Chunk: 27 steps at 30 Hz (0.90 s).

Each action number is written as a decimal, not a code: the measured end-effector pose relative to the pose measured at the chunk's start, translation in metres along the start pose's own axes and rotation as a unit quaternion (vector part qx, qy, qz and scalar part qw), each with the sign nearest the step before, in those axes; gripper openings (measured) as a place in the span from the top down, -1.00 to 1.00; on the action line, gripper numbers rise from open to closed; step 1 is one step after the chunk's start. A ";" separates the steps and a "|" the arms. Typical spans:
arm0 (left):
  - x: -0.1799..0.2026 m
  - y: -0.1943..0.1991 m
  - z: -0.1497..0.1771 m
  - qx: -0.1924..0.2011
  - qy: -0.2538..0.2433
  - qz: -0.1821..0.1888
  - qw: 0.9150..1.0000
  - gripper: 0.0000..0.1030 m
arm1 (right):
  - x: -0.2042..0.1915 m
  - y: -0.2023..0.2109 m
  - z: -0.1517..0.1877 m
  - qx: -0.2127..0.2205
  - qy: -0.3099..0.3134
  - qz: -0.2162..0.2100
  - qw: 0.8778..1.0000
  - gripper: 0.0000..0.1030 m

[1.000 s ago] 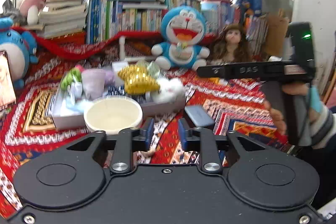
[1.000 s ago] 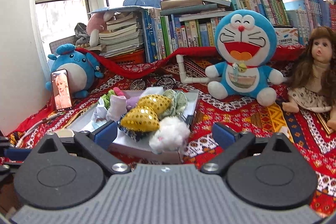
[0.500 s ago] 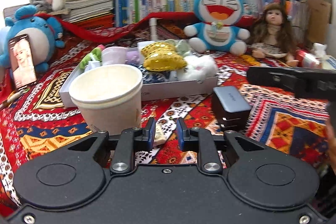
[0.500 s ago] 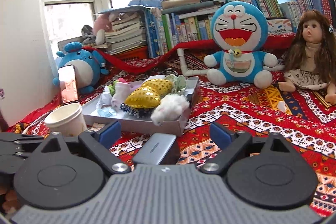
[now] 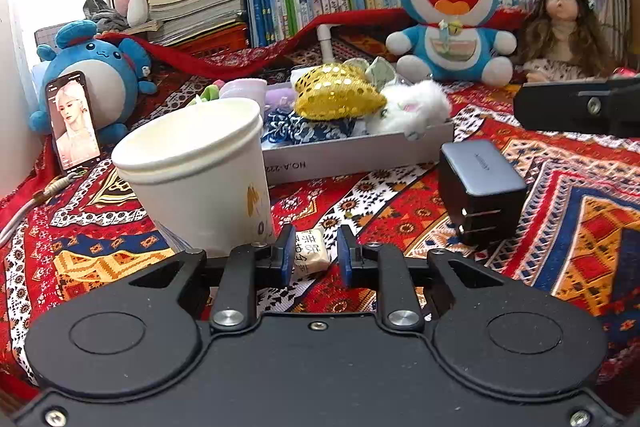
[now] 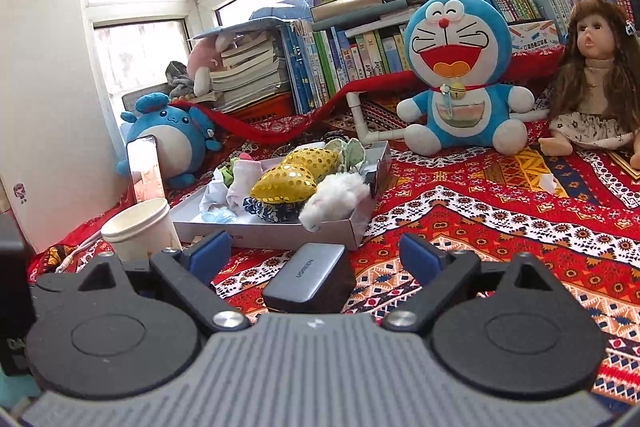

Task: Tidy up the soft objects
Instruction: 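Grasp a small beige packet with the left tool while the right tool grasps a paper packet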

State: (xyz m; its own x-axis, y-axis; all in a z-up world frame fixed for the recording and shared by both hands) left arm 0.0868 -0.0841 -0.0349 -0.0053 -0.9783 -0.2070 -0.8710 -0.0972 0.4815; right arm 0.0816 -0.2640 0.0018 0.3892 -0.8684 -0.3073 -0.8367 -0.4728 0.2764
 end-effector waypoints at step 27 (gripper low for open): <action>0.006 0.005 0.008 0.004 0.017 0.011 1.000 0.44 | -0.011 -0.040 -0.035 -0.058 -0.038 -0.020 0.997 -0.65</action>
State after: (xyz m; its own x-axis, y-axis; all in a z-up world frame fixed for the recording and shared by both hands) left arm 0.0784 -0.0892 -0.0408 -0.0070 -0.9859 -0.1673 -0.8744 -0.0751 0.4794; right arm 0.1239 -0.2409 0.0265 0.3868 -0.8373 -0.3864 -0.7695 -0.5240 0.3652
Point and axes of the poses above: each gripper's, at about its wrist camera, not at the fingertips, and y roughly against the way its jaws point, x to its right, z to its underside, the point moved 5 cm from there along -y, roughly the way its jaws point, and after that the axes turned 4 degrees about -z, right-handed, at the moved point
